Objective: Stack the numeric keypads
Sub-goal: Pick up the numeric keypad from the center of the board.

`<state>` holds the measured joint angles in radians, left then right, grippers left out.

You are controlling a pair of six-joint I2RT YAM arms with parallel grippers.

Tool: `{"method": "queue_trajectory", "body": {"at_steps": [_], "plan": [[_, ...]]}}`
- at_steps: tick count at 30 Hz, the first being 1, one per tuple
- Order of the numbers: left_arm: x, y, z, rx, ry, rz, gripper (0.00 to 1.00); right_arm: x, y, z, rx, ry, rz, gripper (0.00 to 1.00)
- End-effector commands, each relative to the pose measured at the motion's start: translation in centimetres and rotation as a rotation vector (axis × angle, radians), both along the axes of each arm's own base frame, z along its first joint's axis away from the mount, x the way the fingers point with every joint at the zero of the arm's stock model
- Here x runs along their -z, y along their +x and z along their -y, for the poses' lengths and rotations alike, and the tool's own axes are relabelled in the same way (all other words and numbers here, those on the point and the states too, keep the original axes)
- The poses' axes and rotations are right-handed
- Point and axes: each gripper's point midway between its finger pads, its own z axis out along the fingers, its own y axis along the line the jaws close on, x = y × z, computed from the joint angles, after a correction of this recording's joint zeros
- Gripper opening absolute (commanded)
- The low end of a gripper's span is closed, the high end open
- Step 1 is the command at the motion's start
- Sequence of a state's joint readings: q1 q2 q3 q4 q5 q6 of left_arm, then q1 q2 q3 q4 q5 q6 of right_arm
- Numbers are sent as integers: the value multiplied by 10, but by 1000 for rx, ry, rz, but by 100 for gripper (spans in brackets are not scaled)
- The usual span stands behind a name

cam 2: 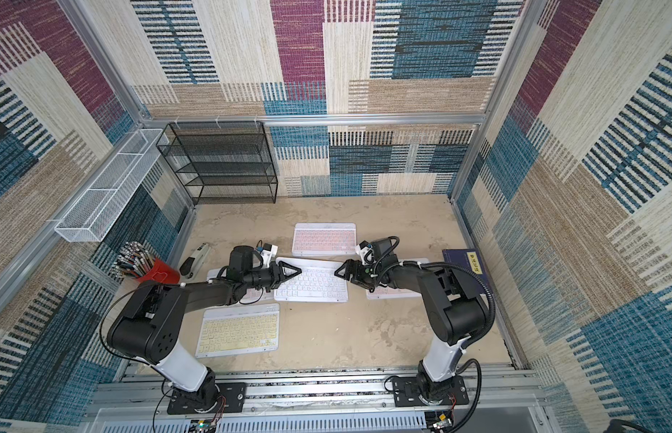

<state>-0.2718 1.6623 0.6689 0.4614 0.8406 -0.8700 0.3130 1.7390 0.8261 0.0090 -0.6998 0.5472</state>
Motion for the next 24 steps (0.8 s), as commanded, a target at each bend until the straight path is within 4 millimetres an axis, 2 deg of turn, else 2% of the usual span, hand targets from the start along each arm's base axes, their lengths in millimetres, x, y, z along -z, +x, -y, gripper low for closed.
{"method": "queue_trajectory", "body": {"at_steps": [1,3,7,13,19,24], "plan": [[-14,2,2,26,-81,42,0,-3,-10,-8,-64,57,-11,88],[-18,6,0,21,-136,58,0,0,-10,-11,-79,84,-22,87],[-12,5,0,28,-186,36,0,1,-18,-19,-117,193,-57,85],[-7,3,1,25,-237,11,0,1,-22,-22,-131,241,-67,85],[-14,6,-2,16,-294,16,0,7,-23,-20,-114,234,-83,84],[-31,5,-5,23,-351,37,0,7,-18,-14,-89,226,-80,84]]}}
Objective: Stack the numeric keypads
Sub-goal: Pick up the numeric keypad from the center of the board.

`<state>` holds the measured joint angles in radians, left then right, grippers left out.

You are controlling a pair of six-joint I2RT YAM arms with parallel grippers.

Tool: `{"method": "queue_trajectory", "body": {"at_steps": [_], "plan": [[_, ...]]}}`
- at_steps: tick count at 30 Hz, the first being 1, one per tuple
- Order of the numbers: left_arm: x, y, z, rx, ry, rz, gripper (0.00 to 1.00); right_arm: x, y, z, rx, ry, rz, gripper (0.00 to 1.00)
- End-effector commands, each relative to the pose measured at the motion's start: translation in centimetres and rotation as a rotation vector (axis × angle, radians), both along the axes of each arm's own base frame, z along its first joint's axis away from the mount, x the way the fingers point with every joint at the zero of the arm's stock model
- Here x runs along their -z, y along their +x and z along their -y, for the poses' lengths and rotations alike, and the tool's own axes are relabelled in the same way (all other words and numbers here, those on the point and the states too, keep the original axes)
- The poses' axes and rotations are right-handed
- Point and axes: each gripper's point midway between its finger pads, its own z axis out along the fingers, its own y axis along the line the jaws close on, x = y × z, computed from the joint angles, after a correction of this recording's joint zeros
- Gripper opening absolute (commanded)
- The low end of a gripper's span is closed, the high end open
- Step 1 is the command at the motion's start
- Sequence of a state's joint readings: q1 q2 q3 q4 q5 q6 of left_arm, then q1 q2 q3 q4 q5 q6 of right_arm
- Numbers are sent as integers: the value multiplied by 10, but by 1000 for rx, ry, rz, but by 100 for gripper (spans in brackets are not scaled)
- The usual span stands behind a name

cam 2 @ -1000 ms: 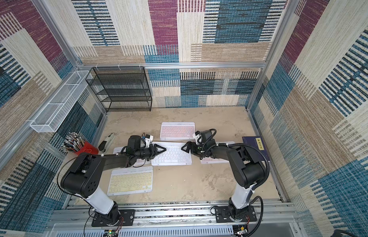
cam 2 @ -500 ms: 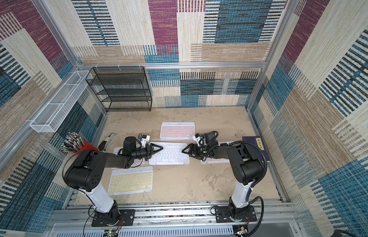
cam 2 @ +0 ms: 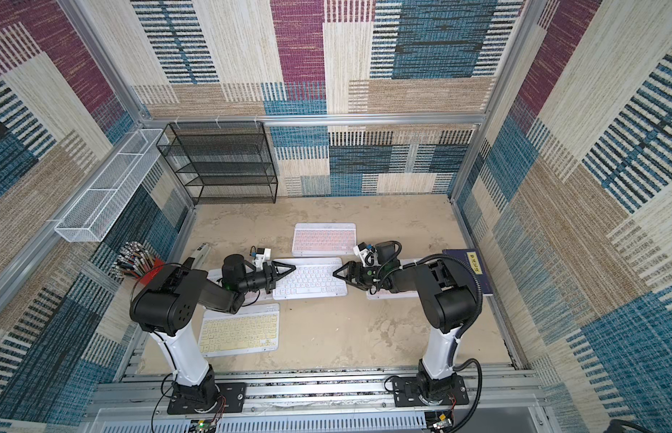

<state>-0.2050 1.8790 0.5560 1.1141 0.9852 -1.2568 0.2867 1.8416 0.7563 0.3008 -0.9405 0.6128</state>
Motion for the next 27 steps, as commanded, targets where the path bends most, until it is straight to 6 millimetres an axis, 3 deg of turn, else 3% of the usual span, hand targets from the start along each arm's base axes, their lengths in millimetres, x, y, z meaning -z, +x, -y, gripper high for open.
{"method": "queue_trajectory", "body": {"at_steps": [1,7,13,16,23,27], "plan": [[-34,-4,3,50,-84,98,0,6,-10,3,3,0,-83,84],[-44,-8,1,53,-91,114,0,-5,-5,9,11,25,-56,83],[-37,-11,2,61,-86,99,0,-27,-7,4,-21,107,-15,75],[-31,-13,2,63,-81,85,0,-38,-8,1,-32,145,-2,63],[-26,-16,4,63,-74,75,0,-49,-8,0,-41,184,11,13],[-22,-15,5,63,-67,69,0,-48,-10,0,-35,186,5,0]]}}
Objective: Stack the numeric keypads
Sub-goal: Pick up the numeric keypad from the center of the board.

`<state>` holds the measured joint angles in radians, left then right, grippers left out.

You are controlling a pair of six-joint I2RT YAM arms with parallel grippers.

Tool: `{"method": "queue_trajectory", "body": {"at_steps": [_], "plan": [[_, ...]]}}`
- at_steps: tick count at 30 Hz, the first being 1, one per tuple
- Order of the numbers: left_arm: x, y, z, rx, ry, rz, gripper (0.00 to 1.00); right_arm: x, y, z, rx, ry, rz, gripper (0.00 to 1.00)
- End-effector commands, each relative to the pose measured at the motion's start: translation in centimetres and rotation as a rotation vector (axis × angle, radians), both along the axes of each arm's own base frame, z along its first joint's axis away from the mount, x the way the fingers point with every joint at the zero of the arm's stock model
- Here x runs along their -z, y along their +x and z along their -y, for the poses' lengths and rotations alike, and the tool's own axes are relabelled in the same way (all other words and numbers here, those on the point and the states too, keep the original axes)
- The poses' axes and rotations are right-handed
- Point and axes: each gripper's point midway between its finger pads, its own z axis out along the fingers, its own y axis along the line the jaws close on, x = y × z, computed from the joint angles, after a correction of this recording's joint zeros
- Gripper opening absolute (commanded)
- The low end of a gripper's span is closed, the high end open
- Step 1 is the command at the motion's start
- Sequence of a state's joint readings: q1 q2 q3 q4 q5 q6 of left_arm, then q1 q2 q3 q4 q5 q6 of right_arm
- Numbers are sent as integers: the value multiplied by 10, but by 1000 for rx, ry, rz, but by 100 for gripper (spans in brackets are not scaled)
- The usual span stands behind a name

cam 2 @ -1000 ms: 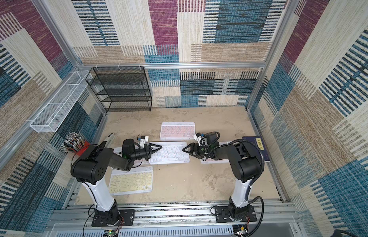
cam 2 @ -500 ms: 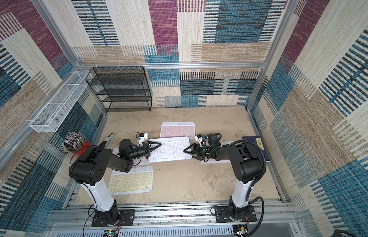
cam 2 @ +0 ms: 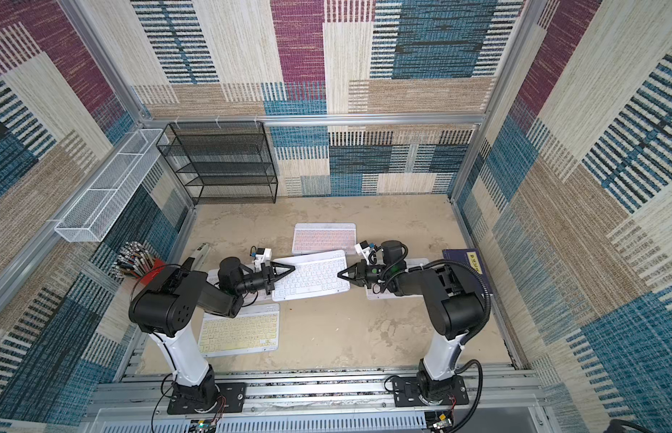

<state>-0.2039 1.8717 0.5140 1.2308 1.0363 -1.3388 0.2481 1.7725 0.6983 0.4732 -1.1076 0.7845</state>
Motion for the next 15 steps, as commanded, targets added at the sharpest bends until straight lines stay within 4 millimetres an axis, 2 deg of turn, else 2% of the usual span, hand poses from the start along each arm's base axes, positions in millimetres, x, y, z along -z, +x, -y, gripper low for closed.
{"method": "queue_trajectory", "body": {"at_steps": [1,2,4,6,8,10,12,15], "plan": [[-10,-2,3,23,-6,70,0,-3,0,-2,3,7,16,0],[-8,-1,3,20,5,67,5,-3,0,-2,6,6,15,0],[-3,-1,2,9,43,66,36,-5,2,0,16,7,15,0],[1,0,-1,-1,118,68,54,-6,6,2,32,7,12,0],[6,-2,-7,-1,269,72,65,-8,9,5,51,10,9,0],[0,-2,-18,-26,407,95,74,-12,13,8,68,21,9,0],[-7,2,-31,-70,525,116,79,-17,16,9,79,33,18,0],[-13,9,-38,-117,558,122,84,-23,23,12,105,41,23,0]]}}
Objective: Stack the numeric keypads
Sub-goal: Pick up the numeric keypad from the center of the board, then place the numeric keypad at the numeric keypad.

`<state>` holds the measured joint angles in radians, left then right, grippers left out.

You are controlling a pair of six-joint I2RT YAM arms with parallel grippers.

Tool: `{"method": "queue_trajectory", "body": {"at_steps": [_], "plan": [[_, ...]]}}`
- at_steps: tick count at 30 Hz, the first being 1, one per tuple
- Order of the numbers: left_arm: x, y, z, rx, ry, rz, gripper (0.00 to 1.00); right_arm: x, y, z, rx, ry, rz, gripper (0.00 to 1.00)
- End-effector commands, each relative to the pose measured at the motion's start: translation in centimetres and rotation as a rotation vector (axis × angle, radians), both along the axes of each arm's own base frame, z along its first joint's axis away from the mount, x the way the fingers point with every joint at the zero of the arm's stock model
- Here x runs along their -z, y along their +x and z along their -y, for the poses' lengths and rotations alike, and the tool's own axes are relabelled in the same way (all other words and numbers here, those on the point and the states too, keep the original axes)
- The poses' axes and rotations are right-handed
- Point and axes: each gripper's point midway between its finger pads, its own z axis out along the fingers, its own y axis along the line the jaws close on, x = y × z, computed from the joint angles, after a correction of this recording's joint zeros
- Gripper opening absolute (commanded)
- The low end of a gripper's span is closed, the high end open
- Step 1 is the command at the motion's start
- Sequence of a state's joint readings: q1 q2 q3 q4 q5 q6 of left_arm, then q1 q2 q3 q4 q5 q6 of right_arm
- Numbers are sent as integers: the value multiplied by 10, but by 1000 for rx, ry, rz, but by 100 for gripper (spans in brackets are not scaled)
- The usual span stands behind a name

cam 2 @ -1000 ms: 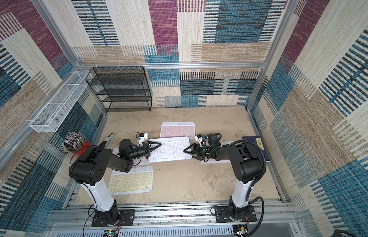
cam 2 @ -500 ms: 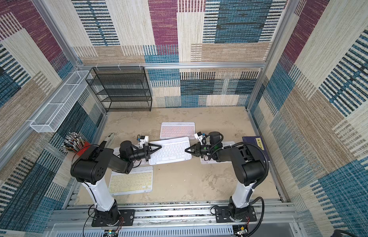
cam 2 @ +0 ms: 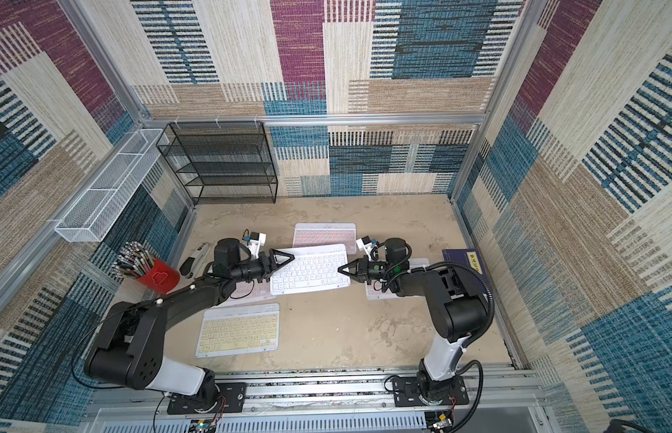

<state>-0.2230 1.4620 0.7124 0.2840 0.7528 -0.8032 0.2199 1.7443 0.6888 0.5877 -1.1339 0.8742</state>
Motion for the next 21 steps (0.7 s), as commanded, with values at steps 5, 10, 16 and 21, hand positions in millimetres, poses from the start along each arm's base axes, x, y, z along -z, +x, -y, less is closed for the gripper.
{"method": "queue_trajectory", "body": {"at_steps": [5,10,16,21], "plan": [[41,6,-21,-82,174,-105,89,-14,30,20,142,24,-9,0],[26,24,-28,-161,185,-63,88,-32,47,30,178,48,33,0],[0,36,-39,-196,269,25,91,-39,74,35,215,69,36,0],[-3,49,-43,-192,344,16,88,-38,107,32,224,51,39,0]]}}
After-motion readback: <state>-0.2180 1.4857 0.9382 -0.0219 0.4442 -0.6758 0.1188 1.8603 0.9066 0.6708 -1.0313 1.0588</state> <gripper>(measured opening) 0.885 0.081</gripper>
